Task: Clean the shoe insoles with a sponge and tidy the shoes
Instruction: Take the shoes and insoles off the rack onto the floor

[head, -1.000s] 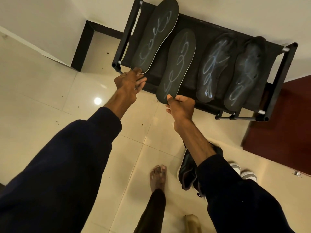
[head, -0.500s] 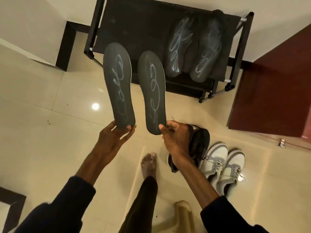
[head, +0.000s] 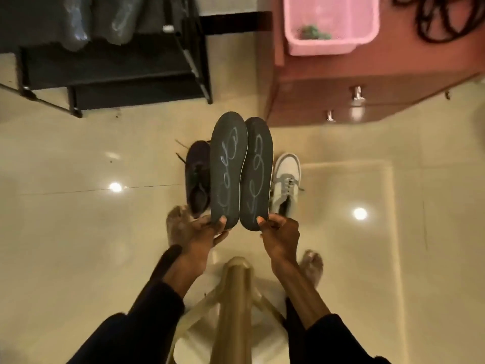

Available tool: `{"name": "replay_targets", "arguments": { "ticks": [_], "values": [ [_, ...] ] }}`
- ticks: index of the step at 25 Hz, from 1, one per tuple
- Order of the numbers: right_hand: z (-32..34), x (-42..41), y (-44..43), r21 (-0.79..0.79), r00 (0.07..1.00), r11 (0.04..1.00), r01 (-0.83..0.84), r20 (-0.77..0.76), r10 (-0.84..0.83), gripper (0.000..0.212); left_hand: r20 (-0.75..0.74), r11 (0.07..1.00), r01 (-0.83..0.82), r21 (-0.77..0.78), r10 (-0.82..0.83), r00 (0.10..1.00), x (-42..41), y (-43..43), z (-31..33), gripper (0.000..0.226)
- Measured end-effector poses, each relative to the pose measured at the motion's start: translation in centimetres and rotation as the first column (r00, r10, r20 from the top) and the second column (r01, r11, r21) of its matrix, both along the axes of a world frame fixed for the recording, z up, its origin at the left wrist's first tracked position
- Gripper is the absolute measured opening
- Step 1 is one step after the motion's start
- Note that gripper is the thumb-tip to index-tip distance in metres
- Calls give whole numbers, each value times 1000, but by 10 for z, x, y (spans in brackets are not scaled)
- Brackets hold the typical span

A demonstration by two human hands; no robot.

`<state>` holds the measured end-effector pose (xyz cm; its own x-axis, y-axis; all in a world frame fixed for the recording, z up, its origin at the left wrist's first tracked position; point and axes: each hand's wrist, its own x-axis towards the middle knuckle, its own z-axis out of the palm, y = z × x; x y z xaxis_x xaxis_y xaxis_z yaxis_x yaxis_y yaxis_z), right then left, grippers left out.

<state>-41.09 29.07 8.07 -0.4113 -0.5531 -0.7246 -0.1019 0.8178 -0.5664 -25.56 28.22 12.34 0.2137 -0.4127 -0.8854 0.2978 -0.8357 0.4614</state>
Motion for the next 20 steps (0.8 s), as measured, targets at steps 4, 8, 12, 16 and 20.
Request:
{"name": "replay_targets", "arguments": {
  "ticks": [4,8,12,16,20],
  "values": [
    [-43,-100,45,35,979,979,201,-43,-199,13,-24,981,186,62,-185,982,-99,18,-51,16],
    [-92,-177,72,110,953,949,296,-101,-286,14,16,955,257,149,-262,965,-175,32,-109,40],
    [-145,-227,92,172,926,911,376,-110,-361,15,33,933,296,204,-309,950,-232,51,-163,40],
    [-196,-248,110,239,915,883,403,-73,-397,19,113,946,234,223,-264,958,-267,62,-221,47],
    [-239,-248,116,280,907,869,409,-21,-420,20,242,960,173,220,-225,944,-274,64,-267,41]
  ]
}}
